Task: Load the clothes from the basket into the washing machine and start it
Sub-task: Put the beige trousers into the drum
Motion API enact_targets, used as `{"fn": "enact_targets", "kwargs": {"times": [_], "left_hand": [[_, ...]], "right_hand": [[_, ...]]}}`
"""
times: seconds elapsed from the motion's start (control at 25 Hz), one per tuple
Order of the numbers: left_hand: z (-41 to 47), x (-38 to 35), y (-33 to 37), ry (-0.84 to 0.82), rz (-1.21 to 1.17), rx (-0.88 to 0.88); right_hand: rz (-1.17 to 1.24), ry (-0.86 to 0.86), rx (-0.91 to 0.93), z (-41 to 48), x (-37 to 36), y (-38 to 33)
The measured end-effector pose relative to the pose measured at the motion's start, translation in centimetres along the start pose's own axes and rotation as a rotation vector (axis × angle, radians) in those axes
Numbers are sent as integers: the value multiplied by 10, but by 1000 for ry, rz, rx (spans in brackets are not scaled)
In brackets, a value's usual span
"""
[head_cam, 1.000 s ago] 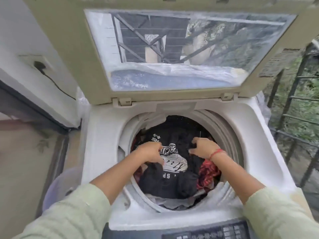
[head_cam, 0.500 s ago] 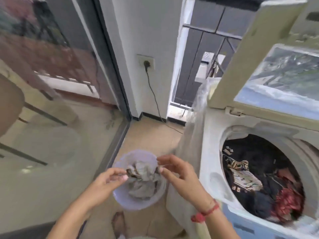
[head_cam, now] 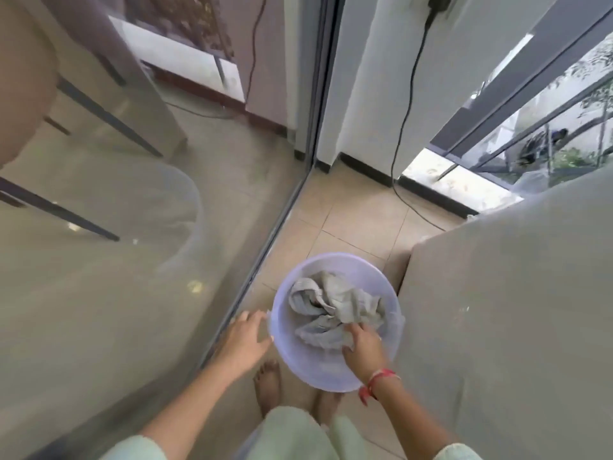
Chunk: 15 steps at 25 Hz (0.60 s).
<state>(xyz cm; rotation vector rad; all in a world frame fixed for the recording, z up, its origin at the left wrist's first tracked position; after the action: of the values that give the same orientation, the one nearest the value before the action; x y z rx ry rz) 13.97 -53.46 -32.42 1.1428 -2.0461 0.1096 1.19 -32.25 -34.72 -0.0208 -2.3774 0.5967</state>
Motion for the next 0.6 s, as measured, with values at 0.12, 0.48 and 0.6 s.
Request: {"fn": "enact_targets", "kwargs": {"times": [0.12,0.48,0.6], "left_hand": [[72,-47,-8,111,35,-120],[106,-153,-42,449,-65,-292],[82,-144,-31,394,-124,-182]], "right_hand": [[-234,-8,156,82,-57,13],[-114,265,144,220,-133,43],[321,225,102,157,-98,43]]}}
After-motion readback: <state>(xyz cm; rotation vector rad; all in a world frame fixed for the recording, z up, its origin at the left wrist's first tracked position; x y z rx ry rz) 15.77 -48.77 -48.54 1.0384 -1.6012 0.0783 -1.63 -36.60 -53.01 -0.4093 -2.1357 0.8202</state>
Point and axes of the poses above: each hand's wrist, its own z-axis towards the middle knuckle, its own x-axis out of the back of the hand, y = z × x, the point moved 2 cm from there along z, towards the middle knuckle, and after that the axes turned 8 degrees about z, right-handed, at the moved point
